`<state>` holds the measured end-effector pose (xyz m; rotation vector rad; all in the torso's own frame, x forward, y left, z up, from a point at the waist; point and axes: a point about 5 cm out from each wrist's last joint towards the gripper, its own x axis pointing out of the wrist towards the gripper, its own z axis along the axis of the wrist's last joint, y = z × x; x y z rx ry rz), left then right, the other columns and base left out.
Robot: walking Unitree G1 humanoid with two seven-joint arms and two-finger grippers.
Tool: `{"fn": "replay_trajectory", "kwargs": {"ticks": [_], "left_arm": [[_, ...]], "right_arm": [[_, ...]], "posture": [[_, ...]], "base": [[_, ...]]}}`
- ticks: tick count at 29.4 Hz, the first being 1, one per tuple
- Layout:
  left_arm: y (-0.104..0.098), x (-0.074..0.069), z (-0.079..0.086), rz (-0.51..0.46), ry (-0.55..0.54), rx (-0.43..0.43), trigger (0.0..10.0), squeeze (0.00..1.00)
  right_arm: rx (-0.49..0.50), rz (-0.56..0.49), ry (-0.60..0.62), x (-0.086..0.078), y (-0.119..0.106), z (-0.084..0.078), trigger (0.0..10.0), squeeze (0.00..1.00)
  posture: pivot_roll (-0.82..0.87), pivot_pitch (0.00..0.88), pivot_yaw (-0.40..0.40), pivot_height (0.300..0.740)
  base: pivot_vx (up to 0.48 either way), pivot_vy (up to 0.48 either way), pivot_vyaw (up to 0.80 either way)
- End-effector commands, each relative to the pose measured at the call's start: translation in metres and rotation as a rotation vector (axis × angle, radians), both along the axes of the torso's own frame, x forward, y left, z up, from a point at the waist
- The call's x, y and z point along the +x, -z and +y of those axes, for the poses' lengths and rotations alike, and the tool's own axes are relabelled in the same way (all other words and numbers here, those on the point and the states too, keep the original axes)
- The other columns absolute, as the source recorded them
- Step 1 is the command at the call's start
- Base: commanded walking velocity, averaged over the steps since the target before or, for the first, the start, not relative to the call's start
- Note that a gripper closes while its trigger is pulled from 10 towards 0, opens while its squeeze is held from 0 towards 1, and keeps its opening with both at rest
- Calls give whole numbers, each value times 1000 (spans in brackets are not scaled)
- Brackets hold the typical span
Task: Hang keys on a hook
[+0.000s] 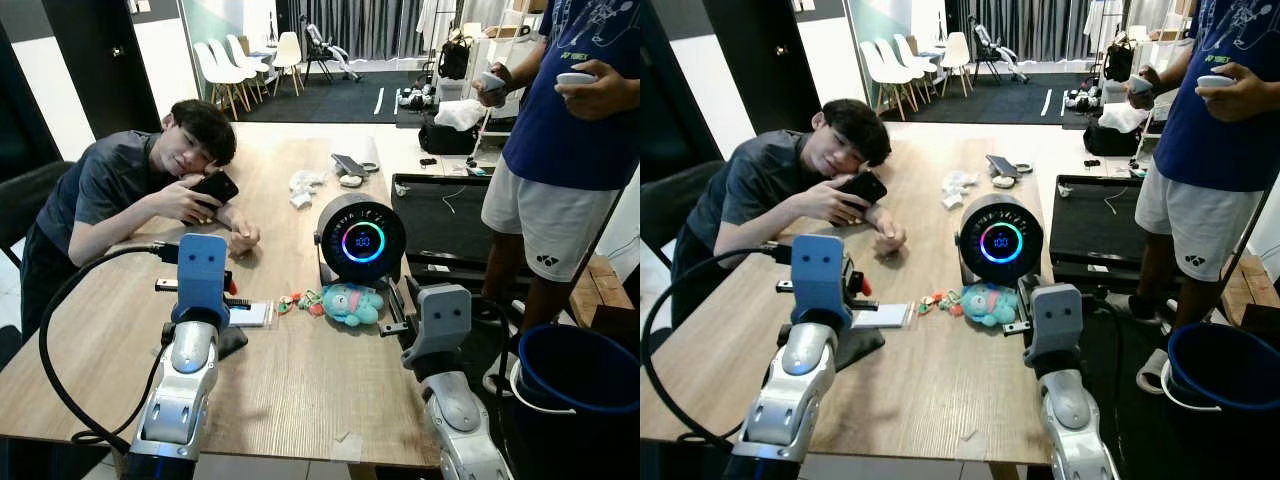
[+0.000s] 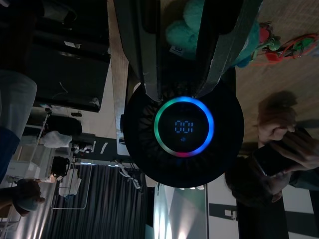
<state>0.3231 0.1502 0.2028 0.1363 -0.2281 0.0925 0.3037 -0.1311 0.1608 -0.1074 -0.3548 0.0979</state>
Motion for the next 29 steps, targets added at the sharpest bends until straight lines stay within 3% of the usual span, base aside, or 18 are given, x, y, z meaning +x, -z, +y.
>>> {"fn": "replay_trajectory", "kwargs": {"ticks": [1, 10, 29], "left_arm": [[4, -1, 4, 21, -11, 18, 10000, 0], [13, -2, 9, 75, -32, 5, 10000, 0], [30, -17, -3, 148, 106, 43, 10000, 0]], "right_arm": [[1, 5, 6, -2, 2, 1, 10000, 0], [16, 21, 39, -3, 7, -2, 10000, 0], [61, 72, 31, -5, 17, 2, 10000, 0]], "posture": [[-10, 32, 123, 740], [-1, 42, 135, 740], [23, 62, 129, 740]], "base": [[0, 0, 0], [0, 0, 0], [0, 0, 0]]}}
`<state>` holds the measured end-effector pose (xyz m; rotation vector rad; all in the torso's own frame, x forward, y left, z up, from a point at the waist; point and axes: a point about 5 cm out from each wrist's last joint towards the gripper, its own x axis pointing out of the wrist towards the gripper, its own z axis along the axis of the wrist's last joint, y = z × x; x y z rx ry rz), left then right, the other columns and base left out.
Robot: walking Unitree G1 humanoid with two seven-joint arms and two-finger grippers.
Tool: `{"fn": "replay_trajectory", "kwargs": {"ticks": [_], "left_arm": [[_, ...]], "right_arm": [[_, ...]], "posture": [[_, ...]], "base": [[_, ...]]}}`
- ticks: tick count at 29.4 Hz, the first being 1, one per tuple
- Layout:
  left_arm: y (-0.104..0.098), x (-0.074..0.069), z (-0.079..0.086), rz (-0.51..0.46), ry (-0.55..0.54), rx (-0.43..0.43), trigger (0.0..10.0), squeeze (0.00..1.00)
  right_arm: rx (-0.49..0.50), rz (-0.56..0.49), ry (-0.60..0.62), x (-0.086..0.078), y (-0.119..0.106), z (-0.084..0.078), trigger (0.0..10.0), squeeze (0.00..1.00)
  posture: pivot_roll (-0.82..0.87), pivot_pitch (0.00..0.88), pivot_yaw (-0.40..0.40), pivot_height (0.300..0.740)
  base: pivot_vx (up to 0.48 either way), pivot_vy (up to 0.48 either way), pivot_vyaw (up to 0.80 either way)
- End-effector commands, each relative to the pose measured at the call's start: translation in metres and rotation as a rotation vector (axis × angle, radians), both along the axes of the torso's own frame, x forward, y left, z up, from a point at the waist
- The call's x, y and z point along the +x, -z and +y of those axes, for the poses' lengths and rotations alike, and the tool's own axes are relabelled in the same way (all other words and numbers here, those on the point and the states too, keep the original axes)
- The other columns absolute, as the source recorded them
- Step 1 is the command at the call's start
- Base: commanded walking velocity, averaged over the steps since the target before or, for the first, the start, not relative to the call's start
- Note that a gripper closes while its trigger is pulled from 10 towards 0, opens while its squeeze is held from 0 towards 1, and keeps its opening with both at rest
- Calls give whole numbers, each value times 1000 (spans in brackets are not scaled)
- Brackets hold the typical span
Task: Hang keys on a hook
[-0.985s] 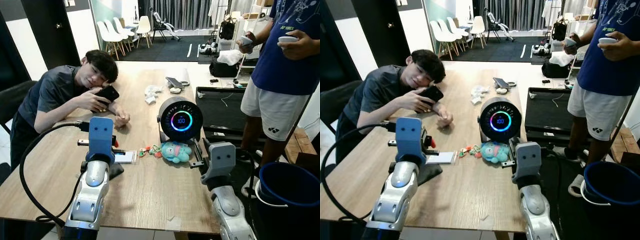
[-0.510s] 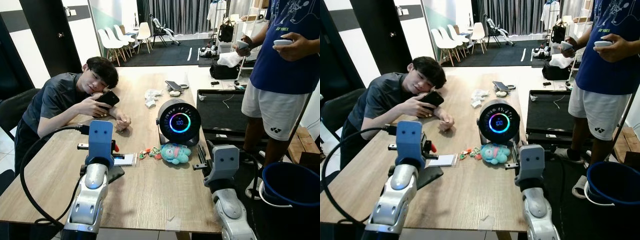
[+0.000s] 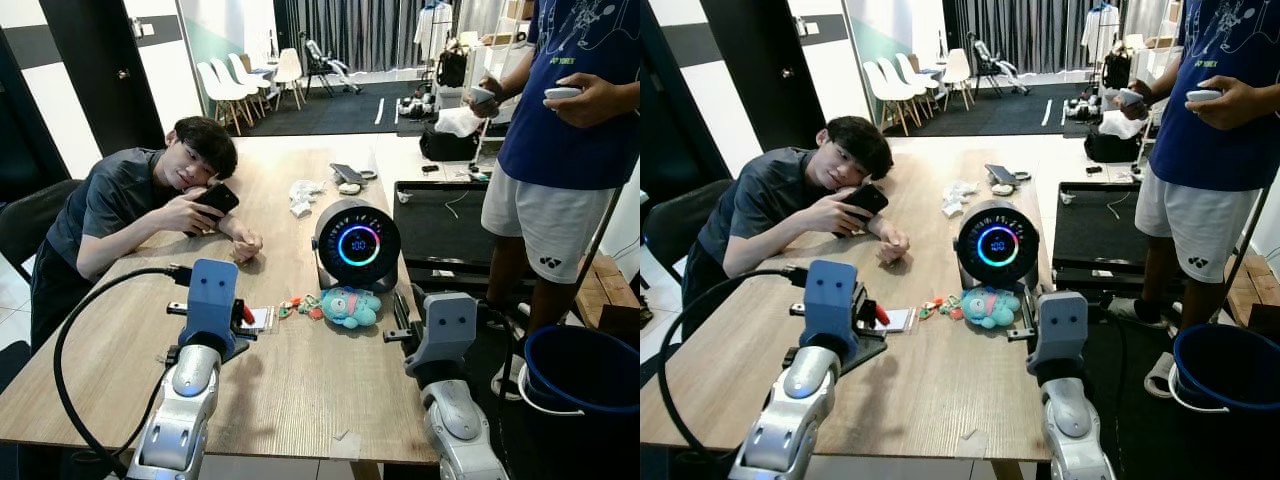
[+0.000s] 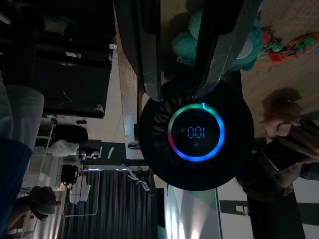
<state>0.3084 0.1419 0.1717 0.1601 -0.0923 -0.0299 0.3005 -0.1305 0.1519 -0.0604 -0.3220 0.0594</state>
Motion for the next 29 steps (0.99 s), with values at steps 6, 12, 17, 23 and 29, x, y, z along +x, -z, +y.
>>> {"fn": "replay_trajectory", "kwargs": {"ticks": [6, 12, 17, 23, 29], "left_arm": [[1, -5, 2, 23, 67, 45, 10000, 0], [6, -8, -5, 47, 175, 167, 10000, 71], [10, -13, -14, 73, 226, 192, 10000, 1000], [11, -10, -10, 90, 169, 176, 10000, 0], [30, -20, 8, 316, 407, 410, 10000, 0]], "right_arm": [[9, 41, -5, -1, 9, 3, 10000, 0], [5, 42, -12, 1, 9, 4, 10000, 0], [4, 42, -10, 0, 9, 5, 10000, 0], [4, 48, -3, -3, 12, 4, 10000, 0], [-4, 46, -5, -2, 11, 2, 10000, 0]], "posture": [[28, 64, 122, 740], [25, 62, 126, 740], [16, 67, 138, 740], [10, 61, 140, 740], [13, 59, 136, 740]], "base": [[0, 0, 0], [0, 0, 0], [0, 0, 0], [0, 0, 0], [0, 0, 0]]}}
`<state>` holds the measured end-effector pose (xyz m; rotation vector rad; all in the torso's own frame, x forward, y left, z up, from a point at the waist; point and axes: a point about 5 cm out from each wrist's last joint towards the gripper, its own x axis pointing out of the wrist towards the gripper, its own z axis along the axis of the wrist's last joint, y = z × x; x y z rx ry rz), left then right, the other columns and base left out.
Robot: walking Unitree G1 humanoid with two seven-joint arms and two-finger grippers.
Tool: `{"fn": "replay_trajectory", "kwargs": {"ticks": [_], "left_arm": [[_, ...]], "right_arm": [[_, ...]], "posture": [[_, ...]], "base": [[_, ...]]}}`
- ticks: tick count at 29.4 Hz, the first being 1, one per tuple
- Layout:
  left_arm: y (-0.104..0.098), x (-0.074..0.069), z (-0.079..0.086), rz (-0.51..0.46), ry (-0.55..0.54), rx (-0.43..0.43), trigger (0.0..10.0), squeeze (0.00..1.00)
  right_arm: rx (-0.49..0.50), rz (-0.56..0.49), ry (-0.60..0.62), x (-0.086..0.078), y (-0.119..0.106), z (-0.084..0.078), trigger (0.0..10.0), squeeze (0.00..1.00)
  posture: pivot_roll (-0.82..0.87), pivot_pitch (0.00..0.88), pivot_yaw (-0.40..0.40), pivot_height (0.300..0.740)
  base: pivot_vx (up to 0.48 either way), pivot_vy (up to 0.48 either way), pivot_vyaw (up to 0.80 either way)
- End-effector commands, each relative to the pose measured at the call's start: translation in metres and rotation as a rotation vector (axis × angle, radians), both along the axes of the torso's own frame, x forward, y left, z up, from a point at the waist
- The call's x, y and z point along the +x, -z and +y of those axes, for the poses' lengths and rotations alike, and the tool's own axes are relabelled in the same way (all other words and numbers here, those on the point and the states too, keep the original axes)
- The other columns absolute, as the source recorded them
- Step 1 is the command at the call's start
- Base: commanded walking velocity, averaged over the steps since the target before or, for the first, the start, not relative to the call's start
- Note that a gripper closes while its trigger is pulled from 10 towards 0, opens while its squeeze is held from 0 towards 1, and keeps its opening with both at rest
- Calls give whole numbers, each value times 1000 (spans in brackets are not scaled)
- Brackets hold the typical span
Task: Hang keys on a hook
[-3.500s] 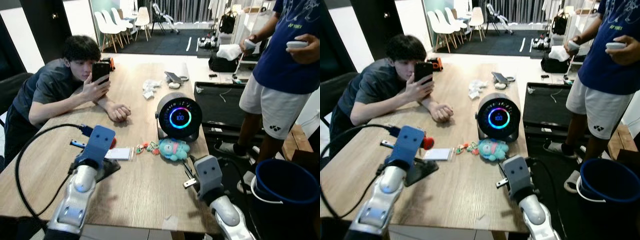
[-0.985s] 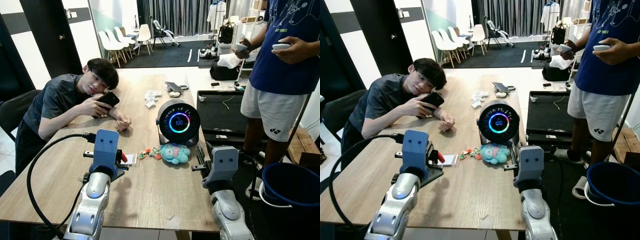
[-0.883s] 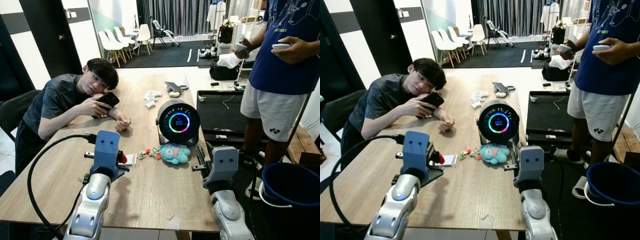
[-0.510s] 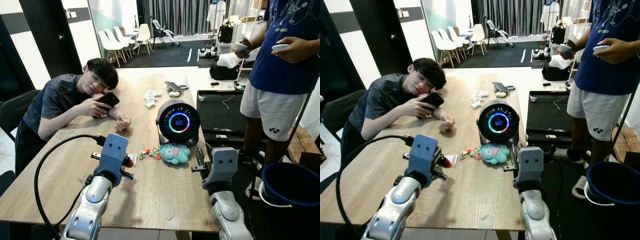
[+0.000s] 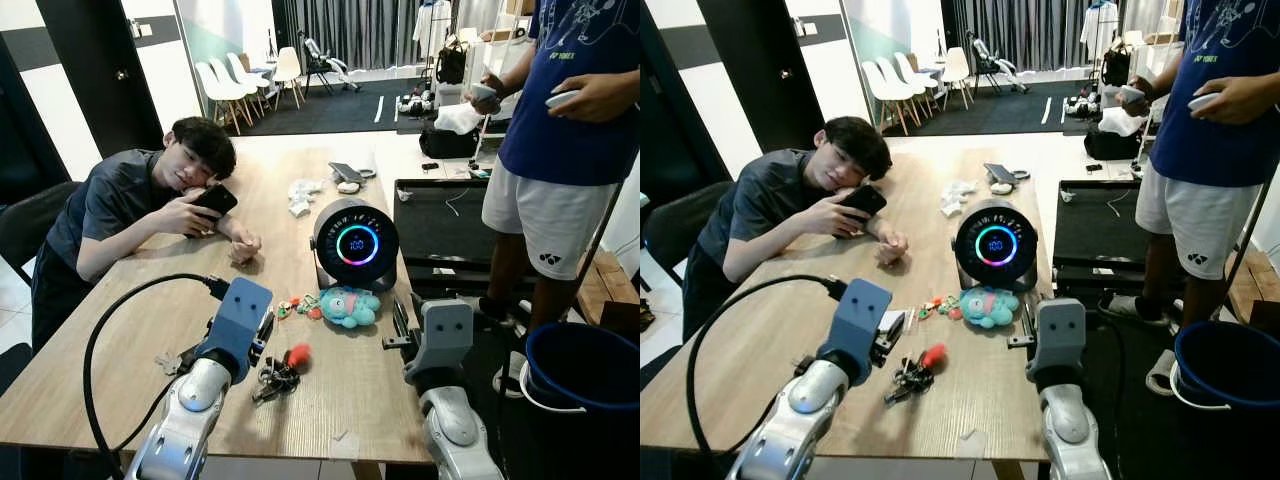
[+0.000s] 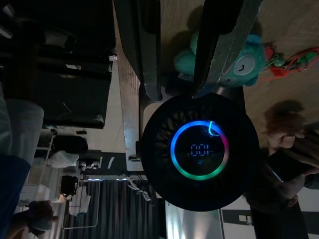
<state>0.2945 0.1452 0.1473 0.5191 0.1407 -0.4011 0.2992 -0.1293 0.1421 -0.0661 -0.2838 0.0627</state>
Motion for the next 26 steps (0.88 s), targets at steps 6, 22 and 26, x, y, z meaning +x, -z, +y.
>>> {"fn": "replay_trajectory", "kwargs": {"ticks": [6, 22, 26], "left_arm": [[-3, -23, 33, 159, 198, 92, 10000, 0], [4, -35, 4, 233, 322, 74, 8863, 0], [8, -25, 0, 215, 277, 71, 8745, 0]], "right_arm": [[1, 8, -3, -1, 2, -1, 10000, 0], [3, 23, -24, 0, 6, 4, 10000, 0], [4, 25, -22, -1, 6, 4, 10000, 0]], "posture": [[24, 58, 131, 740], [48, 69, 126, 740], [46, 78, 128, 740]], "base": [[0, 0, 0], [0, 0, 0], [0, 0, 0]]}}
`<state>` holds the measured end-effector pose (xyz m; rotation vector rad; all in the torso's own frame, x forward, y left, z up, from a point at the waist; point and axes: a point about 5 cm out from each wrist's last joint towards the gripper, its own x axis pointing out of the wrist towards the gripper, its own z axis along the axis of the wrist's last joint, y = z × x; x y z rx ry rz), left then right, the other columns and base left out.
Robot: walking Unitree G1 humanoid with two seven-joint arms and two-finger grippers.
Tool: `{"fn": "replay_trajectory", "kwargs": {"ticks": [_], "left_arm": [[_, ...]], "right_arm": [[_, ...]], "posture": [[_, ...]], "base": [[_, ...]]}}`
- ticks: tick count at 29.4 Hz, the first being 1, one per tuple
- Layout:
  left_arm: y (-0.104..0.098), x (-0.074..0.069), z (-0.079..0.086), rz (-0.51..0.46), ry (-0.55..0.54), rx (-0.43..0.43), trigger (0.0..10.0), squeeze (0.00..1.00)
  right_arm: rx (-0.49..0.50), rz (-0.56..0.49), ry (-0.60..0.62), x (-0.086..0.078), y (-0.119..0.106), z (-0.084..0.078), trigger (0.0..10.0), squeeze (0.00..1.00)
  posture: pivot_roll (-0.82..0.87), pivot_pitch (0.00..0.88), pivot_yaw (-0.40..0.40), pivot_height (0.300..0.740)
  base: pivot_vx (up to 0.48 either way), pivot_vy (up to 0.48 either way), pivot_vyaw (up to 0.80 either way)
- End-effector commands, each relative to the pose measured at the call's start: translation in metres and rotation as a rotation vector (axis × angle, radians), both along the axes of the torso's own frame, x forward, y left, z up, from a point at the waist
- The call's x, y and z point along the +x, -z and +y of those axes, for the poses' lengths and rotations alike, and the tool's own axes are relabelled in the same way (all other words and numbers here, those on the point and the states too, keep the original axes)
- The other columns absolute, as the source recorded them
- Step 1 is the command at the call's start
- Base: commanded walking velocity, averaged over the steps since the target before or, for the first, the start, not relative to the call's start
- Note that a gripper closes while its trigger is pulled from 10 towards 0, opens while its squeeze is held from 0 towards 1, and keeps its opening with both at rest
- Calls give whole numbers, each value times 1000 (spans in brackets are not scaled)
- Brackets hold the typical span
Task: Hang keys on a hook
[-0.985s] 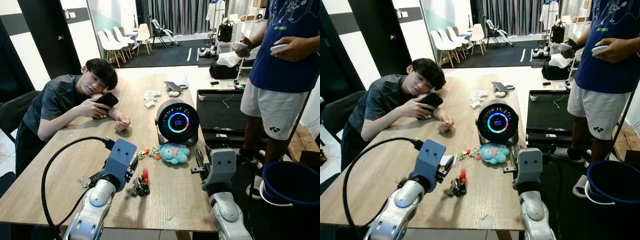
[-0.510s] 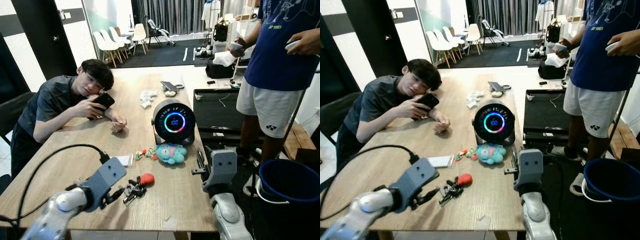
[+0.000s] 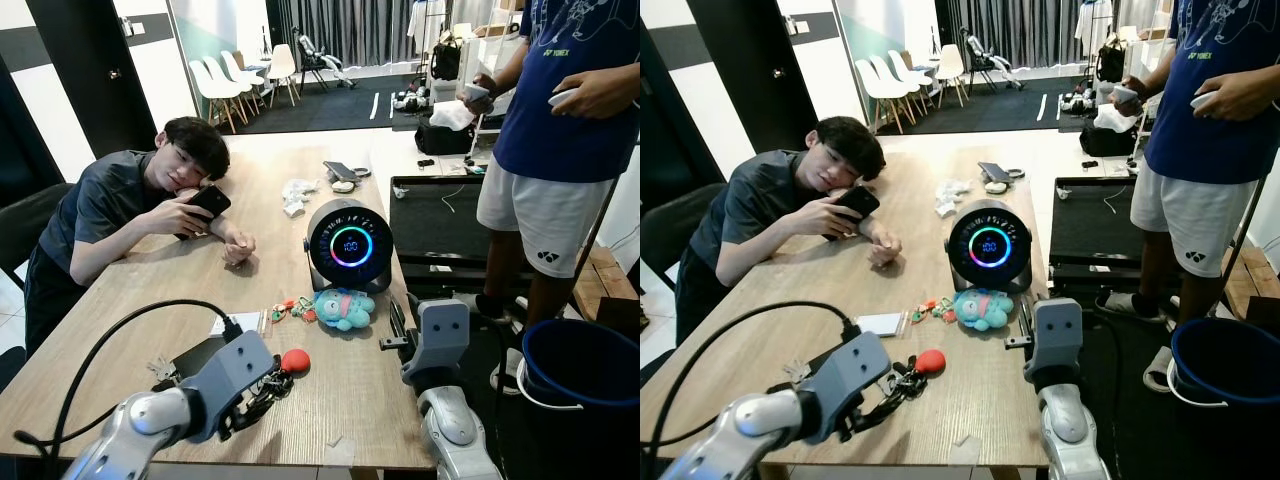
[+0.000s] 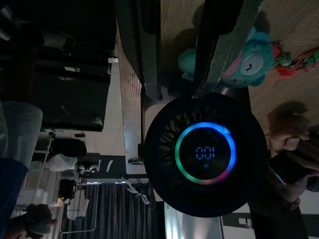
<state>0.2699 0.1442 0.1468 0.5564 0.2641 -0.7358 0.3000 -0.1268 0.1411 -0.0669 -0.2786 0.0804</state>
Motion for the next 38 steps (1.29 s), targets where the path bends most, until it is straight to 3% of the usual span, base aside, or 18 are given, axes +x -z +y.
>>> {"fn": "replay_trajectory", "kwargs": {"ticks": [1, 5, 10, 13, 23, 26, 27, 34, 38], "left_arm": [[8, 3, 0, 10, -34, 24, 8784, 0], [10, 14, 4, -22, -89, 51, 7569, 0], [13, 15, 12, -16, -95, 81, 7412, 0], [16, 12, 14, -5, -78, 94, 6235, 0], [23, 9, 13, 6, -71, 100, 5922, 0], [24, 10, 13, 9, -71, 100, 5608, 0], [25, 10, 13, 8, -74, 98, 5020, 0], [26, 13, 13, 3, -80, 96, 4353, 0], [25, 13, 14, 3, -77, 94, 2824, 0]], "right_arm": [[8, 20, -5, -1, 5, 2, 10000, 0], [10, 17, -3, -1, 4, 3, 10000, 0], [9, 17, 4, -2, 4, 0, 10000, 0], [9, 18, 6, -3, 4, 0, 10000, 0], [10, 19, 6, -3, 4, 1, 10000, 0], [9, 20, 6, -3, 5, 0, 10000, 0], [9, 20, 7, -3, 5, 0, 10000, 0], [10, 19, 7, -2, 4, 0, 10000, 0], [9, 18, 8, -2, 4, 0, 10000, 0]], "posture": [[45, 79, 128, 740], [38, 81, 131, 740], [35, 85, 133, 740], [37, 87, 135, 740], [37, 90, 134, 740], [38, 92, 134, 740], [36, 92, 135, 740], [34, 89, 134, 740], [33, 89, 134, 740]], "base": [[0, 0, 0], [0, 0, 0], [0, 0, 0], [0, 0, 0], [0, 0, 0], [0, 0, 0], [0, 0, 0], [0, 0, 0], [0, 0, 0]]}}
